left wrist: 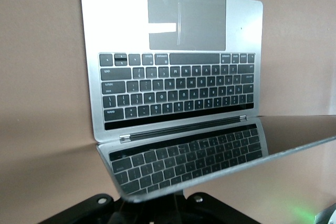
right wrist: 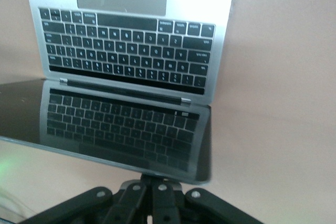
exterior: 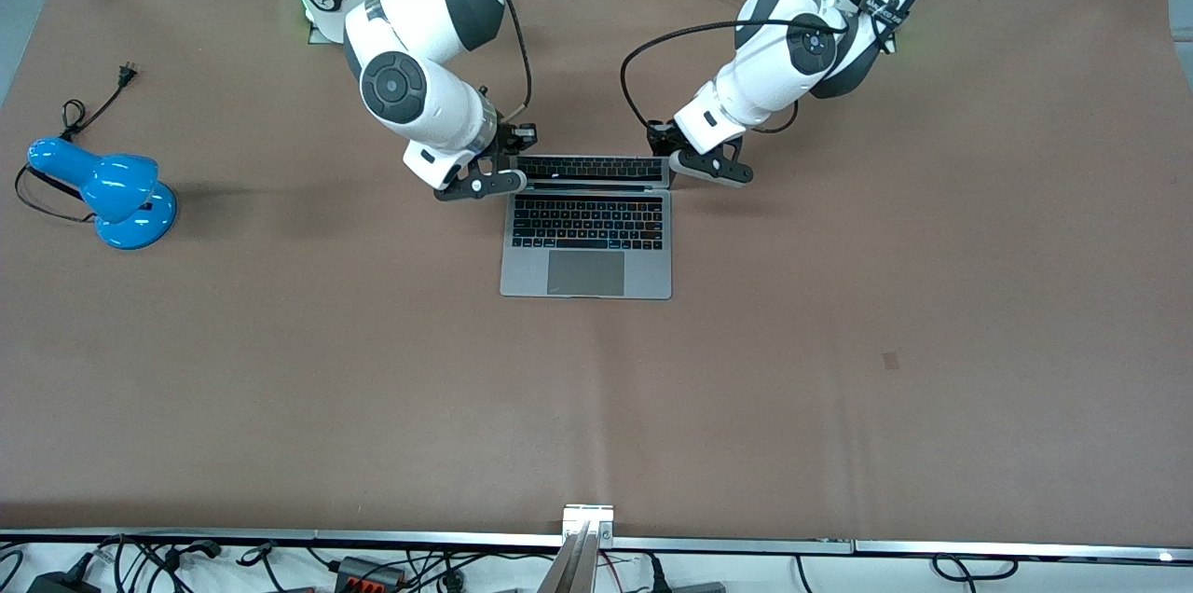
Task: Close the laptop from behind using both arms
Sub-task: 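Push the screen down toward the keyboard with both grippers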
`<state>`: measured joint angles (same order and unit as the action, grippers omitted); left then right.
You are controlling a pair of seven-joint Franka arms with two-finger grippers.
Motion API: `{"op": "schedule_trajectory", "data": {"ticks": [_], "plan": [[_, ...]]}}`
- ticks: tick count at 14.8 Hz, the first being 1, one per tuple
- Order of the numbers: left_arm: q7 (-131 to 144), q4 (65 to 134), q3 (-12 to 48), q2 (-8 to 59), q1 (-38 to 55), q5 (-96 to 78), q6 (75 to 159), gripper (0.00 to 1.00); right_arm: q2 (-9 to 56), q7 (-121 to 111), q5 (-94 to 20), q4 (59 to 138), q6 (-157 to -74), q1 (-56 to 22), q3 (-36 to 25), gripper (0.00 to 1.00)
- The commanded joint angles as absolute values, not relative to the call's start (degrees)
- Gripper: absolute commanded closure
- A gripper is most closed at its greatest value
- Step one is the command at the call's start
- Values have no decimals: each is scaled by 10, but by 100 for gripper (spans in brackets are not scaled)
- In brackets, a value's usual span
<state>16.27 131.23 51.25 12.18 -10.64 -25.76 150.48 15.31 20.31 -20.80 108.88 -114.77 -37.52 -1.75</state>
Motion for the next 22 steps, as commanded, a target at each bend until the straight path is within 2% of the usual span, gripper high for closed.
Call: {"op": "schedule_trajectory", "data": {"ticks": [1, 13, 22], "plan": [[140, 1289, 498, 148, -107, -246, 1507, 100, 190, 223, -216, 1057, -1170, -380, -18, 100], [141, 1233, 454, 240, -100, -167, 1509, 100, 282, 223, -208, 983, -1210, -366, -34, 100], [142, 1221, 442, 302, -94, -133, 1558, 100, 366, 222, -193, 948, -1269, -367, -43, 100]]}}
